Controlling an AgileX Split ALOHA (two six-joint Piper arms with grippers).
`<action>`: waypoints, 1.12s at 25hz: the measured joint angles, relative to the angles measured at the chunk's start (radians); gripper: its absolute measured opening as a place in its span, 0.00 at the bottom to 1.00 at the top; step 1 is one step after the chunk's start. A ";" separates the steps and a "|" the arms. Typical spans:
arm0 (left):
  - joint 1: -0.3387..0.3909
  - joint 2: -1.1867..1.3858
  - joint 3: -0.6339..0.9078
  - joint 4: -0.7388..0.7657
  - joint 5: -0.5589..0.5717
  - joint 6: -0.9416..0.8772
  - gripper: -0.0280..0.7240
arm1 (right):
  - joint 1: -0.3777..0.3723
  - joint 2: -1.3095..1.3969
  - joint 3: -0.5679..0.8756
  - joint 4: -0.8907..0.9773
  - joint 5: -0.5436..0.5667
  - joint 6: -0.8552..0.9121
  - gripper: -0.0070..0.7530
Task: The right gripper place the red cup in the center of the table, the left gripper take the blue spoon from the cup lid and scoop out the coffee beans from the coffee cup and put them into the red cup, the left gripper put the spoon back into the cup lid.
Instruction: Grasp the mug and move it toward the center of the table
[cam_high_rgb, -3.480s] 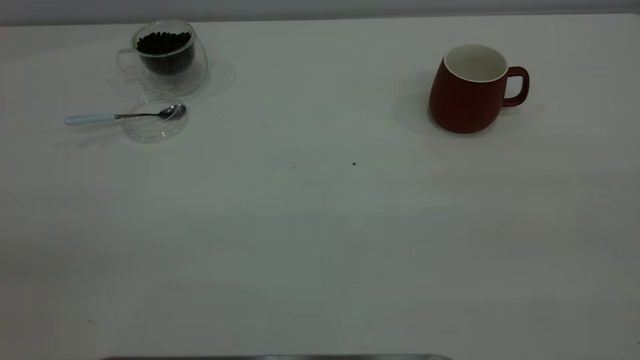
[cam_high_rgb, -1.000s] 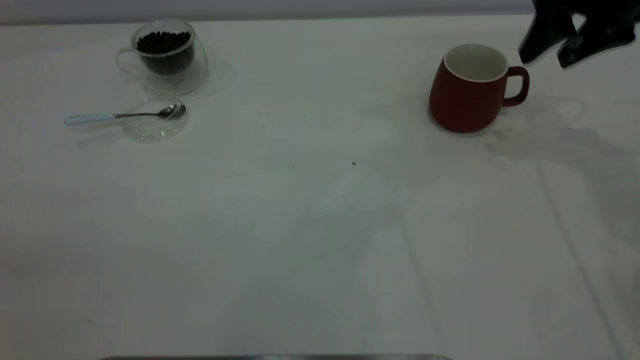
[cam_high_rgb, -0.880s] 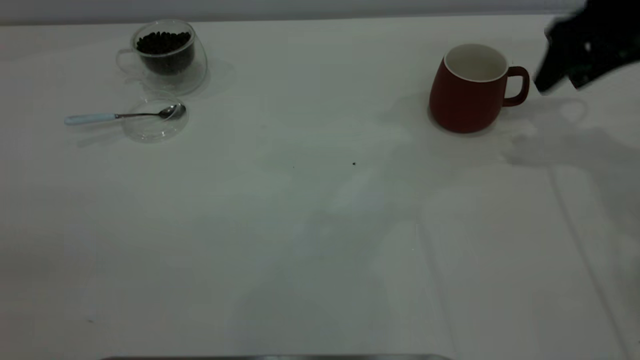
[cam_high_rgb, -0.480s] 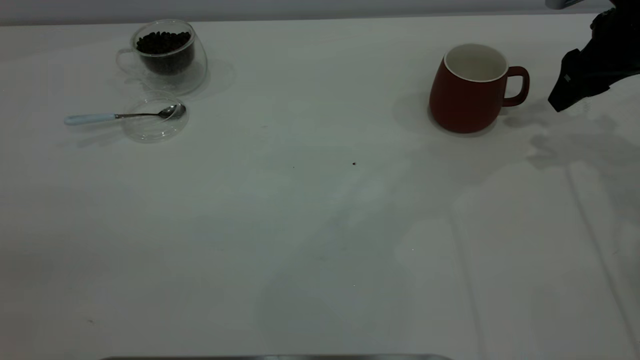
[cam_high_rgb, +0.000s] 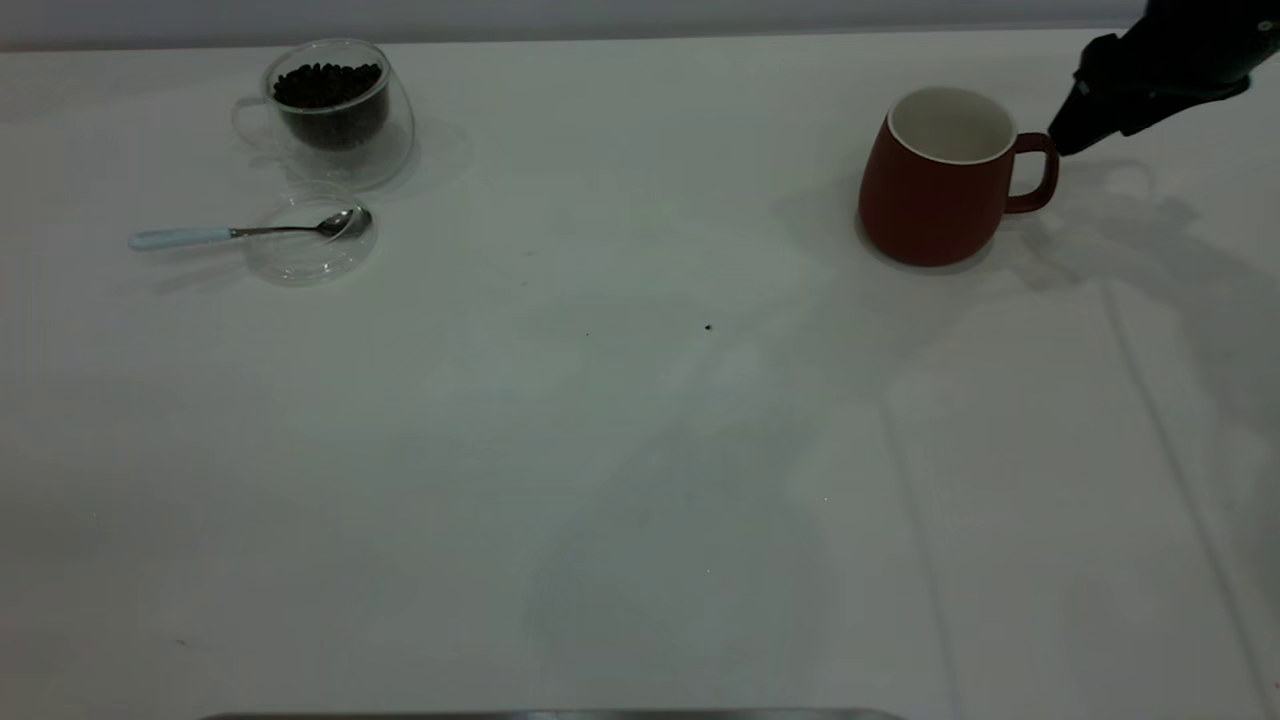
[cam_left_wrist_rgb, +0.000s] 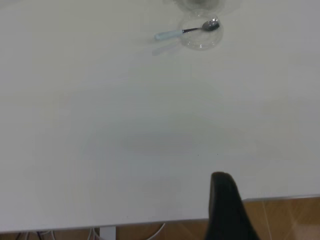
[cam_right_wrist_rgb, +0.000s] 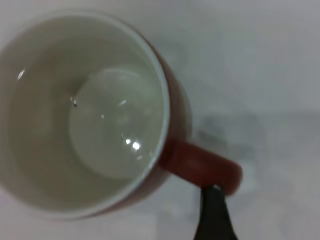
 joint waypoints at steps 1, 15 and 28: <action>0.000 0.000 0.000 0.000 0.000 0.000 0.70 | 0.003 0.005 -0.004 0.010 0.000 -0.002 0.74; 0.000 0.000 0.000 0.000 0.000 0.000 0.70 | 0.027 0.055 -0.017 0.137 -0.002 -0.008 0.73; 0.000 -0.001 0.000 0.000 0.000 0.002 0.70 | 0.136 0.079 -0.016 0.141 0.033 -0.009 0.73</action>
